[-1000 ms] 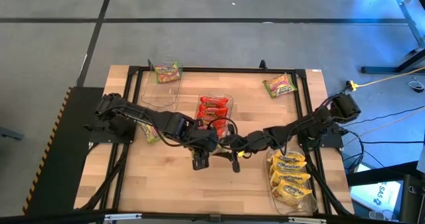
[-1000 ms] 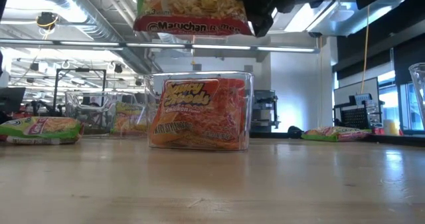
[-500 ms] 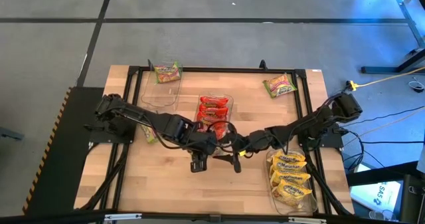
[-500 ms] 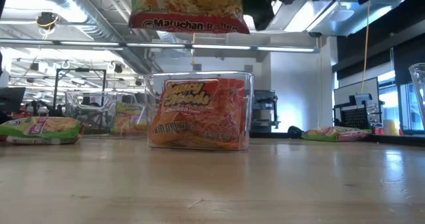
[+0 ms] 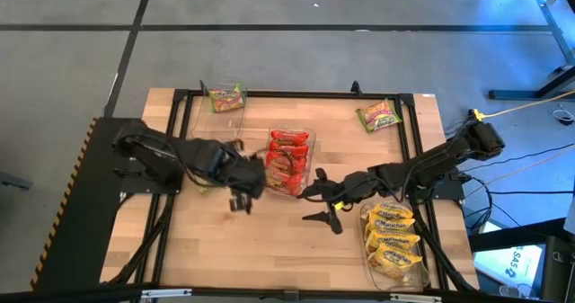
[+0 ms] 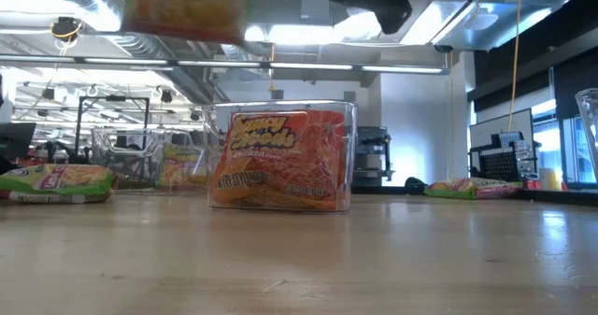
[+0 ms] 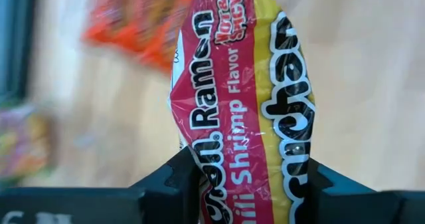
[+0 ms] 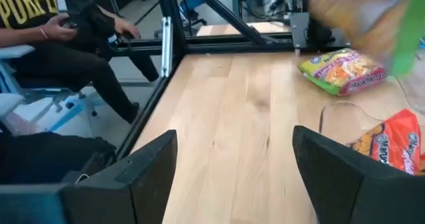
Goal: Sort Maruchan noodles
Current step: Put the bottom green noodle pack into the top transparent bin
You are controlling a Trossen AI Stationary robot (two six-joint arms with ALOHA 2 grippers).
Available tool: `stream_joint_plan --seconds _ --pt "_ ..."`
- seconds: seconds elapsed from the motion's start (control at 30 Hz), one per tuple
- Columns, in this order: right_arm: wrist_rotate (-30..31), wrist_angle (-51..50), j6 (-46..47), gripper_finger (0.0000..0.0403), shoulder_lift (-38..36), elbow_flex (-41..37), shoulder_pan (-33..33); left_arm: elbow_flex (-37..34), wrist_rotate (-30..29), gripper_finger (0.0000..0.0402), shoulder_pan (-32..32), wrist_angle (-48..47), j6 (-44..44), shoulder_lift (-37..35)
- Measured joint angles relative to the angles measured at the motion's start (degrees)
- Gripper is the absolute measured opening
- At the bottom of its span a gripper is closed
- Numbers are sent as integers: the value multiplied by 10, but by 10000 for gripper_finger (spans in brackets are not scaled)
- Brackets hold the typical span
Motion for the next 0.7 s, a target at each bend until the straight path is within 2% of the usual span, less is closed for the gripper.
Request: stream_joint_plan --seconds 0.1,0.27,0.5,0.7 --pt "2 -8 0 273 1 0 0 0 -16 138 21 -68 -11 -21" --pt "7 -13 -2 273 1 0 0 -38 -16 138 90 -59 50 -78" --pt "7 -18 -32 273 5 -1 0 -145 -14 138 275 -49 176 -144" --pt "7 -19 -76 273 5 -12 0 -216 12 137 454 57 355 -142"
